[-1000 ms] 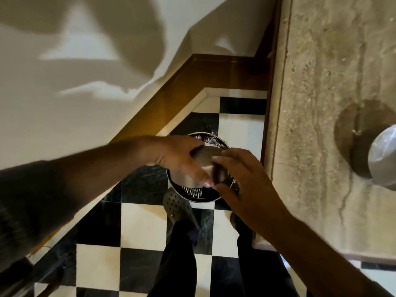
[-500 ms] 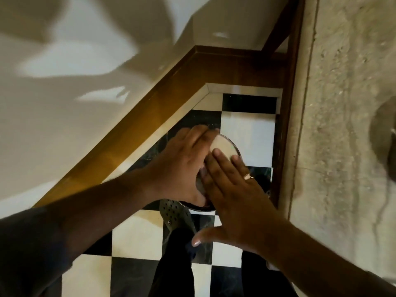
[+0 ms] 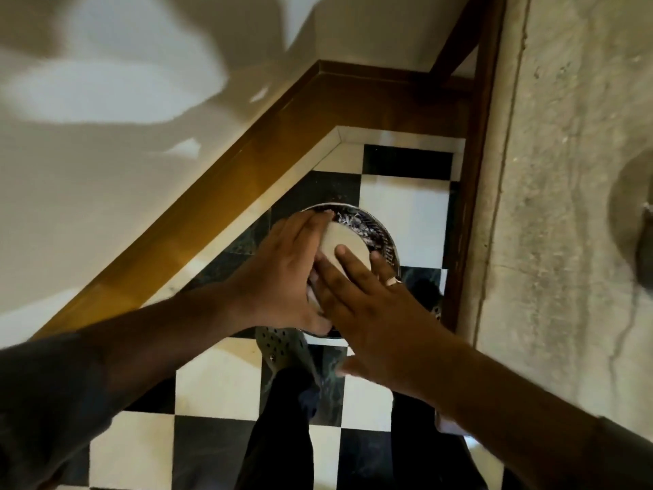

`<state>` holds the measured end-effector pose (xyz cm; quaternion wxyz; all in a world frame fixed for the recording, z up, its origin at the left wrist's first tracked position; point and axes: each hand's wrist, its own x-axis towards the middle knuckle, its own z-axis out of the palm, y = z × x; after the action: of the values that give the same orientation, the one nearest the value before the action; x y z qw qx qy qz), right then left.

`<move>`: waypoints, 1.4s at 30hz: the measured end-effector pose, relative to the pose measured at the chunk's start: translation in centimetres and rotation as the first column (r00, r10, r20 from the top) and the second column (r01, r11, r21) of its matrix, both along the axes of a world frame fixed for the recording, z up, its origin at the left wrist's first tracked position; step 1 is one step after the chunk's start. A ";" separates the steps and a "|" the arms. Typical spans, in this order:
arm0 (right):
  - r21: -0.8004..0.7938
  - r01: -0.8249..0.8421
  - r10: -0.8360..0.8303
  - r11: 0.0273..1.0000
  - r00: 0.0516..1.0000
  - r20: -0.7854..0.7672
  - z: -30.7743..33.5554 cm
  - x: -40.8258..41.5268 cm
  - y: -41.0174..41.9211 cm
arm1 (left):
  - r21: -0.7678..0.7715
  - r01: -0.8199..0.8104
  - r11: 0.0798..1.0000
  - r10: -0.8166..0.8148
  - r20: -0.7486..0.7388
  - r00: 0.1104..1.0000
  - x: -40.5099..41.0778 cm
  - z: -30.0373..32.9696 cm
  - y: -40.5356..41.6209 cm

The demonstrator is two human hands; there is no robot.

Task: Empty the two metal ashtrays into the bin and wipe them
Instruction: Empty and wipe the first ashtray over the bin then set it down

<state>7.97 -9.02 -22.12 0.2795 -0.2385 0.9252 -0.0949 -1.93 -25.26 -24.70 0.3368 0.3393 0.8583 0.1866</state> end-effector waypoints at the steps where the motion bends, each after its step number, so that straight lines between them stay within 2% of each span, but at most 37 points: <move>1: -0.031 -0.008 0.008 1.000 1.000 0.003 -0.6 -0.3 -0.2 | -0.004 -0.012 1.000 0.012 0.017 1.000 0.3 0.0 -0.4; 4: -0.109 0.056 -0.069 0.992 0.991 -0.114 -0.8 -0.5 -0.1 | 0.041 -0.081 0.996 0.078 0.062 0.995 0.7 -0.2 -0.5; 7: -0.170 0.158 -0.181 0.973 0.974 -0.132 -1.2 -0.5 0.2 | 0.065 -0.196 0.978 0.183 0.169 0.968 0.3 -0.1 0.0; 9: -0.243 0.255 -0.286 0.936 0.953 -0.101 -1.2 -0.9 0.4 | 0.026 -0.334 0.942 0.308 0.325 0.894 -0.5 0.3 0.2; 10: -0.310 0.358 -0.389 0.881 0.920 -0.042 -0.9 -1.3 0.5 | -0.013 -0.438 0.899 0.400 0.429 0.810 -1.0 0.8 0.3; 11: -0.382 0.507 -0.524 0.773 0.849 0.066 -0.4 -1.7 0.6 | -0.062 -0.560 0.827 0.500 0.537 0.680 -1.5 1.2 0.4; 13: -0.397 0.806 -0.744 0.439 0.574 0.341 0.9 -2.5 0.8 | -0.173 -0.745 0.644 0.644 0.648 0.407 -2.4 2.0 0.4; 14: -0.380 0.886 -0.782 0.265 0.428 0.453 1.3 -2.8 0.9 | -0.213 -0.793 0.571 0.683 0.658 0.316 -2.8 2.6 0.5; 16: -0.324 0.944 -0.767 -0.066 0.160 0.622 2.5 -2.9 1.2 | -0.227 -0.832 0.506 0.698 0.675 0.240 -3.2 4.1 1.0; 18: -0.233 0.921 -0.675 -0.311 -0.041 0.737 4.3 -2.9 1.5 | -0.189 -0.832 0.522 0.686 0.672 0.279 -3.5 6.2 2.4; 20: -0.160 0.853 -0.563 -0.497 -0.177 0.807 6.2 -2.5 2.3 | -0.138 -0.812 0.567 0.663 0.662 0.351 -3.9 8.6 4.5; 23: -0.082 0.744 -0.443 -0.663 -0.301 0.844 8.3 -1.9 3.5 | -0.059 -0.712 0.699 0.585 0.621 0.522 -4.7 11.5 7.8; 28: -0.026 0.556 -0.308 -0.831 -0.420 0.854 10.4 -0.6 7.2 | -0.045 -0.589 0.807 0.506 0.567 0.650 -5.7 14.6 15.3; 32: 0.004 0.464 -0.251 -0.886 -0.488 0.836 10.6 1.0 9.7 | 0.012 -0.445 0.895 0.379 0.505 0.775 -4.3 15.0 20.2; 36: 0.032 0.368 -0.178 -0.929 -0.523 0.834 9.9 2.1 11.1 | -0.050 -0.399 0.916 0.368 0.502 0.783 -3.1 14.3 23.3; 42: 0.103 0.269 -0.056 -0.958 -0.524 0.850 8.6 3.4 12.4 | -0.109 -0.401 0.910 0.401 0.488 0.776 -2.7 13.1 25.6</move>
<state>11.34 3.38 -13.49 -0.0674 0.6556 0.2168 -0.7202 -4.58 0.35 -11.62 0.4995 0.0890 0.7936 0.3357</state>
